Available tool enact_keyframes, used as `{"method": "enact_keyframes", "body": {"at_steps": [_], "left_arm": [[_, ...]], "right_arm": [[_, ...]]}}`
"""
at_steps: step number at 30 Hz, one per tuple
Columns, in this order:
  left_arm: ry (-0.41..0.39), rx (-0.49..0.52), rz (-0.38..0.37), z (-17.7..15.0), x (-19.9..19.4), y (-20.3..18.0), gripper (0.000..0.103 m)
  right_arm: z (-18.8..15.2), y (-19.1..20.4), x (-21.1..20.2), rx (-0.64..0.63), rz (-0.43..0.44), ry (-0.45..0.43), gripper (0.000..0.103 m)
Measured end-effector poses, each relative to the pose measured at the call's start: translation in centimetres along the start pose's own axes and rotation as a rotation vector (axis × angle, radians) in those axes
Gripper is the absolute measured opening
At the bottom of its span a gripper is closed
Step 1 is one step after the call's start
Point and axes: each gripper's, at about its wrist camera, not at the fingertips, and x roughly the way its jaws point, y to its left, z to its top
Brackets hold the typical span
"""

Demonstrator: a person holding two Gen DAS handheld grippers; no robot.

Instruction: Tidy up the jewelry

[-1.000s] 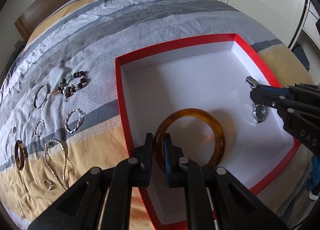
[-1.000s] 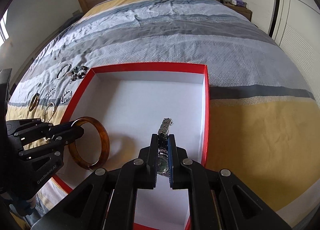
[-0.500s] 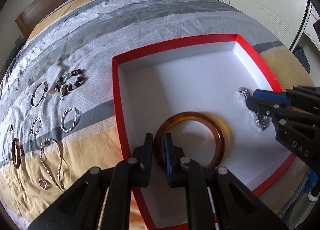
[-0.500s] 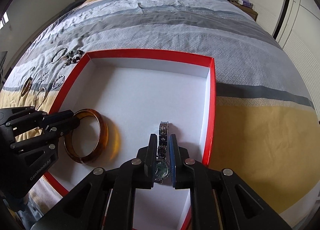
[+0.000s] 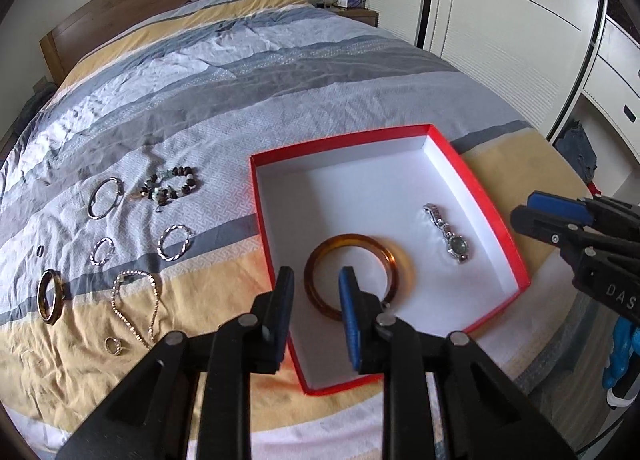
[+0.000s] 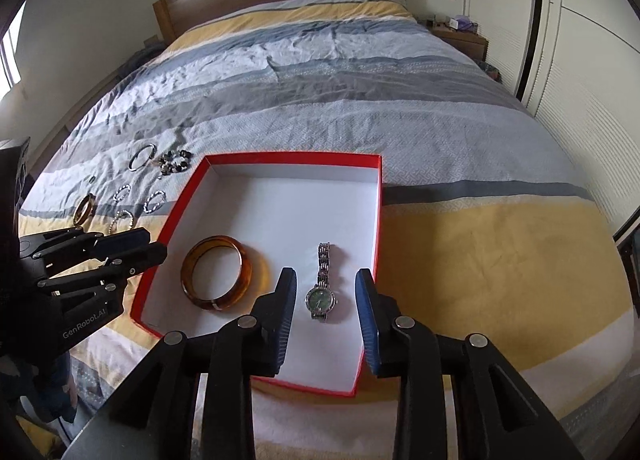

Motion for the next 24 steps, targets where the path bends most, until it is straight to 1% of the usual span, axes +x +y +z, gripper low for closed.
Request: {"method": "enact_keyframes", "body": {"at_steps": [5, 10, 16, 17, 18, 24], "left_arm": [[-0.007, -0.009, 0.039, -1.8, -3.9, 1.6, 0.022], [-0.036, -0.035, 0.095, -4.4, -7.8, 4.4, 0.022], [-0.069, -0.105, 0.155, -7.7, -12.5, 9.3, 0.022], [-0.075, -0.119, 0.162, -8.4, -13.3, 10.1, 0.022], [-0.080, -0.131, 0.173, -8.9, -14.0, 10.9, 0.022], [-0.132, -0.207, 0.225, -12.4, -18.4, 15.0, 0.022]], "right_arm": [[-1.2, 1.2, -4.6, 0.016, 0.019, -0.061, 0.035], [-2.0, 3.4, -8.2, 0.017, 0.049, -0.113, 0.036], [-2.9, 6.9, -11.5, -0.017, 0.086, -0.164, 0.038], [-3.1, 8.0, -12.5, -0.026, 0.100, -0.178, 0.038], [-3.1, 8.0, -12.5, -0.026, 0.100, -0.178, 0.038], [-3.9, 11.5, -15.0, -0.056, 0.136, -0.211, 0.038]]}}
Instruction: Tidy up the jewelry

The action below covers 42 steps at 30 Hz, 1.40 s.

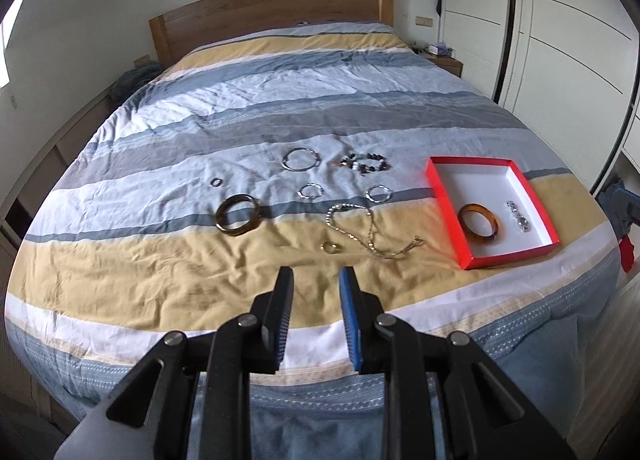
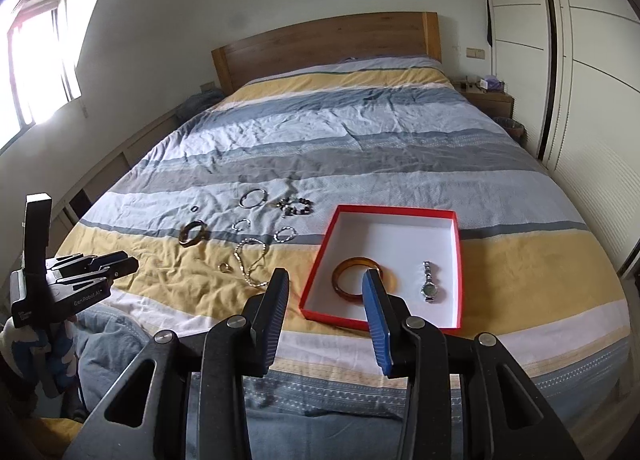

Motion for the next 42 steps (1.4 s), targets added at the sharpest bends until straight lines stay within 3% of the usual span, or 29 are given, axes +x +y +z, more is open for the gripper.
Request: {"method": "enact_keyframes", "body": {"at_steps": [10, 20, 21, 23, 33, 42], "left_arm": [[-0.131, -0.097, 0.049, -2.8, -6.2, 5.2, 0.022], [-0.194, -0.162, 0.064, -4.9, -10.8, 7.9, 0.023], [-0.199, -0.167, 0.067, -5.1, -11.2, 8.2, 0.027], [-0.210, -0.181, 0.075, -5.3, -11.9, 8.6, 0.033], [-0.235, -0.205, 0.111, -6.5, -13.6, 9.4, 0.033], [-0.232, -0.221, 0.150, -6.8, -12.9, 10.2, 0.033]], "right_arm": [[-0.7, 6.5, -3.9, -0.054, 0.056, -0.058, 0.044], [-2.9, 11.8, -7.3, -0.093, 0.091, -0.102, 0.049], [-3.0, 12.2, -7.6, -0.098, 0.092, -0.106, 0.050], [-3.3, 12.7, -8.2, -0.102, 0.095, -0.119, 0.050], [-4.0, 13.3, -10.4, -0.103, 0.114, -0.173, 0.053], [-4.2, 12.8, -8.7, -0.085, 0.117, -0.163, 0.056]]}}
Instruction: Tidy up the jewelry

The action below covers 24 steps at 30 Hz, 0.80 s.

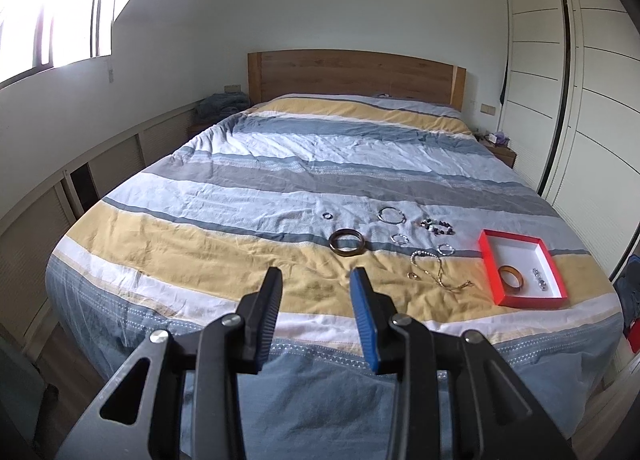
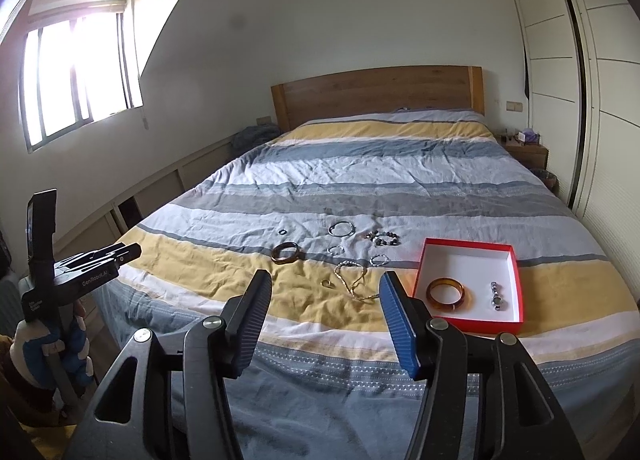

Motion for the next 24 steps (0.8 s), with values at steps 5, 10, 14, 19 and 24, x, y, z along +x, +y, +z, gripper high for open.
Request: {"method": "enact_keyframes", "body": {"at_steps": [5, 10, 14, 19, 24], "left_arm": [[0.033, 0.024, -0.018, -0.3, 2.1, -0.9, 0.033], [0.068, 0.061, -0.035, -0.4, 4.5, -2.0, 0.033], [0.108, 0.071, -0.053, -0.8, 6.8, -2.4, 0.033], [0.165, 0.093, -0.075, -1.5, 9.8, -3.3, 0.033], [0.215, 0.109, -0.102, -2.0, 13.2, -4.3, 0.033]], "right_arm": [[-0.4, -0.4, 1.9, 0.001, -0.003, 0.032, 0.056], [-0.3, -1.0, 4.4, 0.000, -0.007, 0.067, 0.056], [-0.2, -1.6, 6.7, 0.002, -0.008, 0.099, 0.056], [-0.7, -2.1, 9.8, -0.006, -0.006, 0.154, 0.053], [-1.2, -2.7, 13.7, -0.018, -0.001, 0.232, 0.048]]}}
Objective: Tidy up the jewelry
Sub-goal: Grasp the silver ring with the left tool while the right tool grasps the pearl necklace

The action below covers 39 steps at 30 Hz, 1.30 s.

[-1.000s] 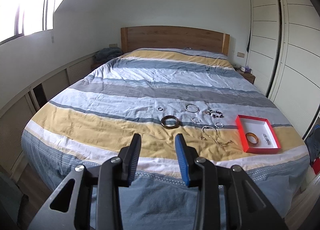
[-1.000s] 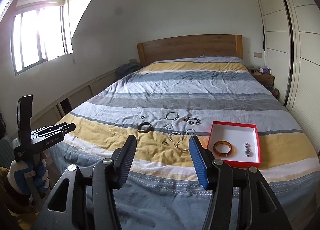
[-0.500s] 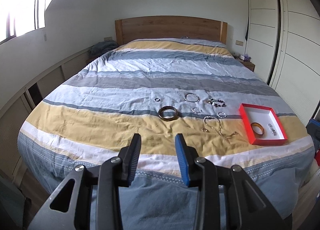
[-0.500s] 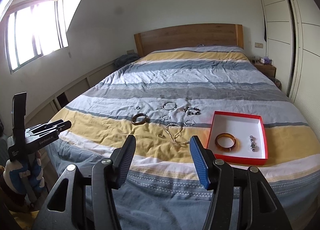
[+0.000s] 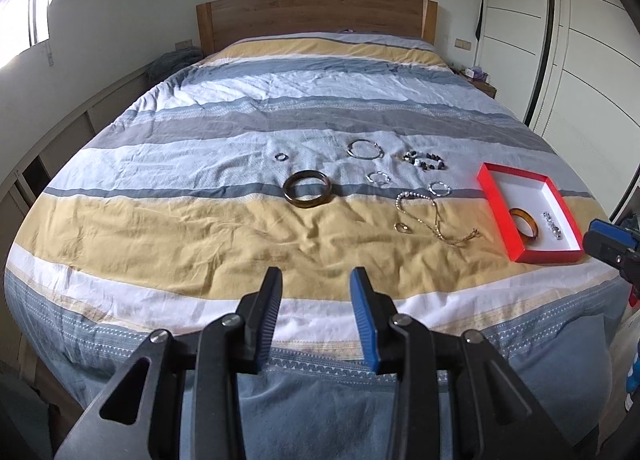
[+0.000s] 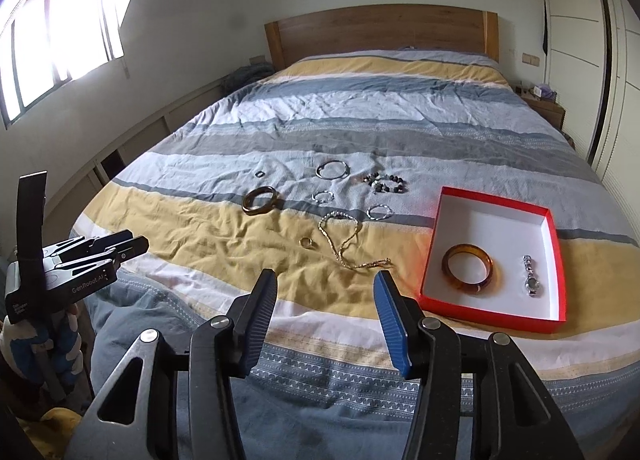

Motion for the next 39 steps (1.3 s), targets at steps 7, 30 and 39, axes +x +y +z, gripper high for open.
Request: {"method": "enact_keyframes", "body": {"at_steps": [7, 30, 39], "left_arm": [[0.068, 0.031, -0.048, 0.9, 5.2, -1.6, 0.033], [0.215, 0.082, -0.236, 4.6, 18.3, -7.3, 0.033], [0.275, 0.129, -0.221, 4.3, 21.5, -9.0, 0.033]], "right_arm": [[0.0, -1.4, 6.2, -0.008, 0.025, 0.117, 0.041], [1.5, -3.7, 20.0, -0.049, 0.136, 0.295, 0.030], [0.5, -4.5, 22.3, -0.048, 0.160, 0.328, 0.030]]}}
